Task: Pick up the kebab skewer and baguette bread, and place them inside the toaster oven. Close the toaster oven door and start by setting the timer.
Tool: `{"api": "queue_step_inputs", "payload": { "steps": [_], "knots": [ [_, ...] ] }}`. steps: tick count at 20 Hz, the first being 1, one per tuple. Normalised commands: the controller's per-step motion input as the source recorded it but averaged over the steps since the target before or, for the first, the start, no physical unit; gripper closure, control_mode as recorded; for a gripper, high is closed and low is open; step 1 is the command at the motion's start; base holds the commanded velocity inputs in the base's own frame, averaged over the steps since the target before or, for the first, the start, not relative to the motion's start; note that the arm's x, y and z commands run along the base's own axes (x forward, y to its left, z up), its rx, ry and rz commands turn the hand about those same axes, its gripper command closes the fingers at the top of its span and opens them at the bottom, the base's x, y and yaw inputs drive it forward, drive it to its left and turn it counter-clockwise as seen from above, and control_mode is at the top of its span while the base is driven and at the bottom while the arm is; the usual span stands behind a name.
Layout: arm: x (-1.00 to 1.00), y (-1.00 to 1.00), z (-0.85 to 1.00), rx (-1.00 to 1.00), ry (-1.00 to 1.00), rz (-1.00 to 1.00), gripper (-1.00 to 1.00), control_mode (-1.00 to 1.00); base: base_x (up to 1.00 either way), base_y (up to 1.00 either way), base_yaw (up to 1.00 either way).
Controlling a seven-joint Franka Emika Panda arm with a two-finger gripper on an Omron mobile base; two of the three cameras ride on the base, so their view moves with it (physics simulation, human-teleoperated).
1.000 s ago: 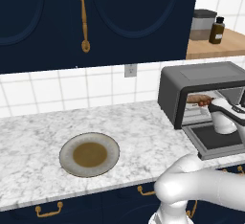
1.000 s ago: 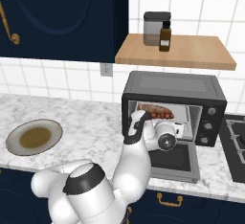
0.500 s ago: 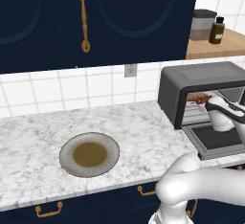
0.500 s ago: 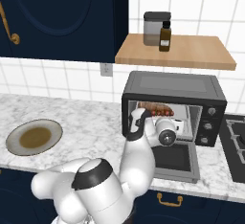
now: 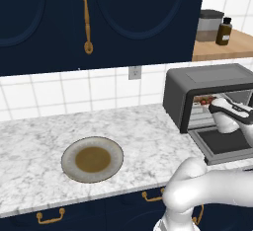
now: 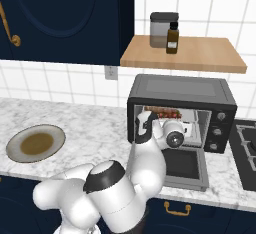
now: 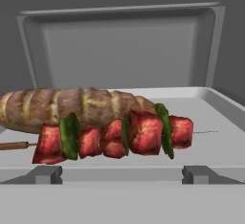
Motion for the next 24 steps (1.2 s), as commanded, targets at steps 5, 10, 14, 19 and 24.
{"api": "queue_step_inputs", "payload": {
  "steps": [5,10,14,19,24],
  "knots": [
    [0.21,0.00,0.00,0.00,0.00,0.00,-1.00,-1.00,0.00,0.00,0.00],
    [0.08,0.00,0.00,0.00,0.01,0.00,-1.00,-1.00,0.00,0.00,0.00],
    [-0.08,0.00,0.00,0.00,0.04,0.00,-1.00,-1.00,0.00,0.00,0.00],
    [-0.50,-0.06,0.00,0.00,0.00,0.00,-1.00,-1.00,0.00,0.00,0.00],
    [-0.63,-0.11,0.00,0.00,0.00,0.00,-1.00,-1.00,0.00,0.00,0.00]
  ]
}}
